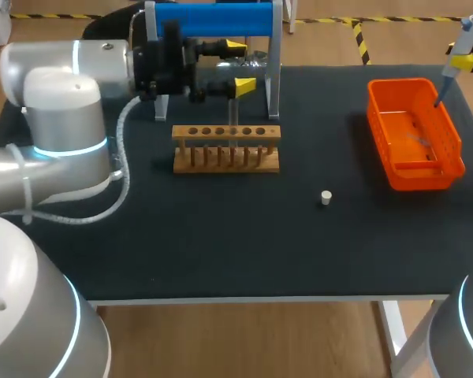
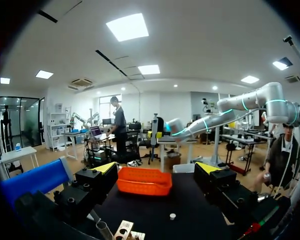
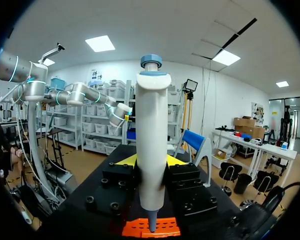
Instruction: Invert the test tube, pick up the pipette, mount the tip to pipette, aspirate from beaker and dispense into the tube, eject the tip, return the pipette, and cap with the stopper.
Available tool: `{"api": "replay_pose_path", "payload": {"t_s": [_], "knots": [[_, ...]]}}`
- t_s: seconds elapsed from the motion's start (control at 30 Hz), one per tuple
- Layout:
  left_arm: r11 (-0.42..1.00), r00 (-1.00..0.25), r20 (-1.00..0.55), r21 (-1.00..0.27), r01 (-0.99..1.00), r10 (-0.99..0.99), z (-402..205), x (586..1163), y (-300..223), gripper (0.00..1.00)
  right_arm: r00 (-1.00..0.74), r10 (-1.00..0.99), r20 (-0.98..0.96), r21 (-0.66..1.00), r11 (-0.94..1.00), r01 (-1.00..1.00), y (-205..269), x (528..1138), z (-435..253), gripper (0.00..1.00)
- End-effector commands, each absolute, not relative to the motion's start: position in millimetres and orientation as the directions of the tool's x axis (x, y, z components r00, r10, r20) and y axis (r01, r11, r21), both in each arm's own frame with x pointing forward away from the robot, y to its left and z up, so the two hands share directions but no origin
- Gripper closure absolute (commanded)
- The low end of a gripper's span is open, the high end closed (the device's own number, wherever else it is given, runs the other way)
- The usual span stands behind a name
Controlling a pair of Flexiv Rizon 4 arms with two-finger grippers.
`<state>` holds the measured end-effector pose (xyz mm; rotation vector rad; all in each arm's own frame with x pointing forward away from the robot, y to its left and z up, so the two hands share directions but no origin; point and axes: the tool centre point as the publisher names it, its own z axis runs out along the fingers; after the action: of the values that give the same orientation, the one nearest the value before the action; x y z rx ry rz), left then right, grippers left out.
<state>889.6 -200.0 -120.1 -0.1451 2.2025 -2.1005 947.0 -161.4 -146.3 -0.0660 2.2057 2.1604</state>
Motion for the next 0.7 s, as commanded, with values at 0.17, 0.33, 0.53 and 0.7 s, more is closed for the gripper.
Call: {"api": "replay_pose_path", "payload": {"t_s": [0.17,0.33,0.53,0.7], "knots": [[0.075,-0.991,-0.021,-0.997,0.011,-0.130,-116.9,881.4,-192.7,0.00,-0.998,0.007,-0.068,0.997,0.025,-0.068,-161.5,946.6,-145.2,1.00],[0.081,-0.991,-0.029,-0.997,0.018,-0.128,-116.0,881.4,-193.4,0.00,-0.998,0.007,-0.068,0.997,0.025,-0.068,-161.5,946.6,-145.2,1.00],[0.091,-0.992,-0.022,-0.996,0.011,-0.128,-115.4,881.3,-194.2,0.00,-0.998,0.007,-0.068,0.997,0.025,-0.068,-161.5,946.6,-145.2,1.00],[0.091,-0.992,-0.022,-0.996,0.011,-0.128,-115.4,881.3,-194.2,0.00,-0.998,0.007,-0.068,0.997,0.025,-0.068,-161.5,946.6,-145.2,1.00]]}}
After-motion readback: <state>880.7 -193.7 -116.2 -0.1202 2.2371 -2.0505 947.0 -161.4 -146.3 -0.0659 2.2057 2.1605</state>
